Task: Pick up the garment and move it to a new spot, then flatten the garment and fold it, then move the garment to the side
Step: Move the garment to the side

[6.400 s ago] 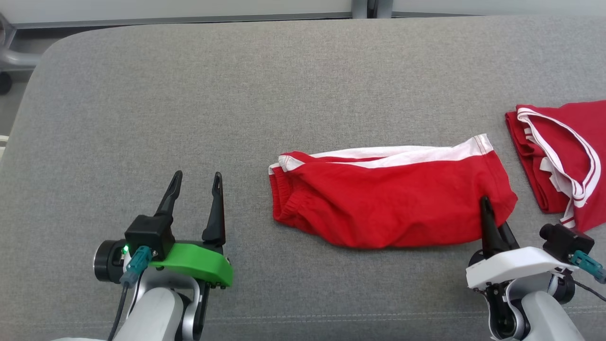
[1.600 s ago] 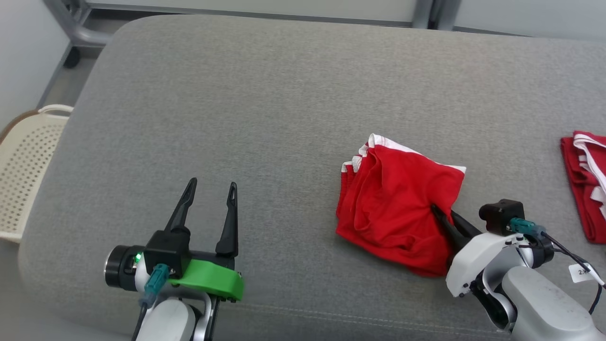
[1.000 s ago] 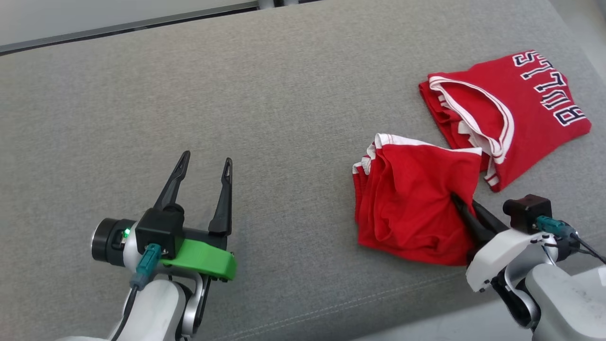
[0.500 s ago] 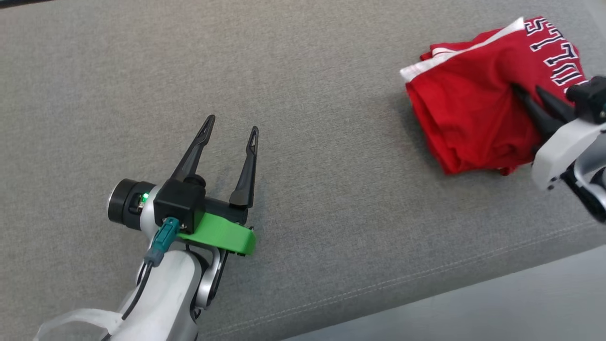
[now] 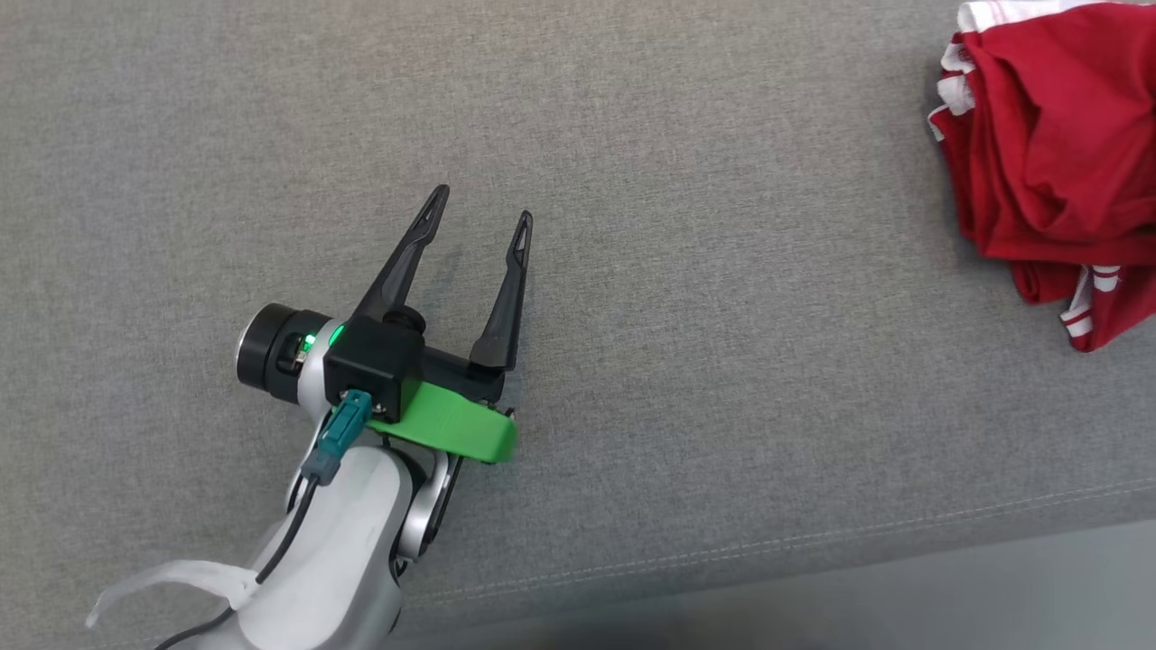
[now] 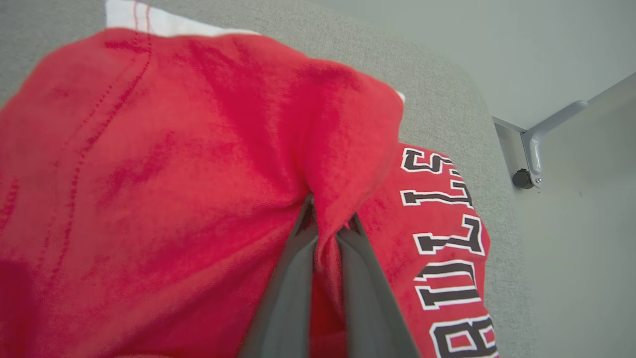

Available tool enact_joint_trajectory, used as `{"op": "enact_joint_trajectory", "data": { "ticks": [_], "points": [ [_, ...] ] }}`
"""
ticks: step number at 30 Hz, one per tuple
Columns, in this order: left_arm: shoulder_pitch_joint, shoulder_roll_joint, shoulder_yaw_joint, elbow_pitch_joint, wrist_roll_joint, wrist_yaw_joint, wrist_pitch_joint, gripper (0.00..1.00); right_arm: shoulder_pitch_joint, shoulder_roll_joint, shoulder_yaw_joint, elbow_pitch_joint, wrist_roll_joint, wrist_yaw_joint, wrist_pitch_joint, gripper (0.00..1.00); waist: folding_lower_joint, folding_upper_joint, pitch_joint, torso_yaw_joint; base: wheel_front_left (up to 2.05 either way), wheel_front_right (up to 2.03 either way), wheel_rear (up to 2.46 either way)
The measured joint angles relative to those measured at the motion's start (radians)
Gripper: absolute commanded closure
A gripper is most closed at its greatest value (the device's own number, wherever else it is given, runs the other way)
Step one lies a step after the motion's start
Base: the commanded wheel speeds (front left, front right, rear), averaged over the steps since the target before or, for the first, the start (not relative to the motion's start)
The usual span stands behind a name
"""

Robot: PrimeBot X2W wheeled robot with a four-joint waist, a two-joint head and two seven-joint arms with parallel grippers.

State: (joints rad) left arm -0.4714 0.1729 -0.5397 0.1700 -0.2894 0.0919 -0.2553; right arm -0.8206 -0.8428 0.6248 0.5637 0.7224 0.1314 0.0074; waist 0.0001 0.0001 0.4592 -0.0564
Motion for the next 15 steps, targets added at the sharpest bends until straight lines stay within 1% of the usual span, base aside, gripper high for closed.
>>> {"op": "enact_joint_trajectory", "data": {
  "ticks": [1, 2, 3, 4, 8, 15],
  "points": [
    [-0.003, -0.002, -0.001, 0.001, 0.000, -0.001, -0.001, 0.00, -0.006, 0.002, 0.002, 0.023, 0.002, 0.000, -0.003, 1.00, 0.0000, 0.0000, 0.007, 0.006, 0.00, 0.00, 0.00],
    [-0.006, -0.003, 0.000, 0.003, 0.000, -0.001, -0.001, 0.00, -0.010, 0.007, 0.001, 0.046, 0.004, 0.000, -0.006, 0.71, 0.0000, 0.0000, 0.013, 0.012, 0.00, 0.00, 0.00],
    [-0.008, -0.005, 0.000, 0.005, 0.000, -0.002, -0.001, 0.00, -0.012, 0.014, -0.001, 0.072, 0.008, 0.000, -0.006, 0.07, 0.0000, 0.0000, 0.017, 0.018, 0.00, 0.00, 0.00],
    [-0.010, -0.005, 0.001, 0.008, 0.000, -0.003, -0.002, 0.00, -0.014, 0.022, -0.003, 0.101, 0.009, 0.000, -0.012, 0.00, 0.0000, 0.0000, 0.022, 0.024, 0.00, 0.00, 0.00],
    [-0.011, -0.009, 0.007, 0.021, 0.000, -0.003, -0.002, 0.00, -0.027, 0.062, -0.003, 0.166, -0.001, 0.000, -0.058, 0.00, 0.0001, 0.0000, 0.030, 0.036, 0.00, 0.00, 0.00],
    [0.002, -0.003, 0.021, 0.039, -0.007, -0.003, -0.006, 0.00, -0.016, 0.130, -0.030, 0.246, -0.003, 0.000, -0.173, 0.00, 0.0000, 0.0000, -0.009, 0.021, 0.00, 0.00, 0.00]
  ]
}}
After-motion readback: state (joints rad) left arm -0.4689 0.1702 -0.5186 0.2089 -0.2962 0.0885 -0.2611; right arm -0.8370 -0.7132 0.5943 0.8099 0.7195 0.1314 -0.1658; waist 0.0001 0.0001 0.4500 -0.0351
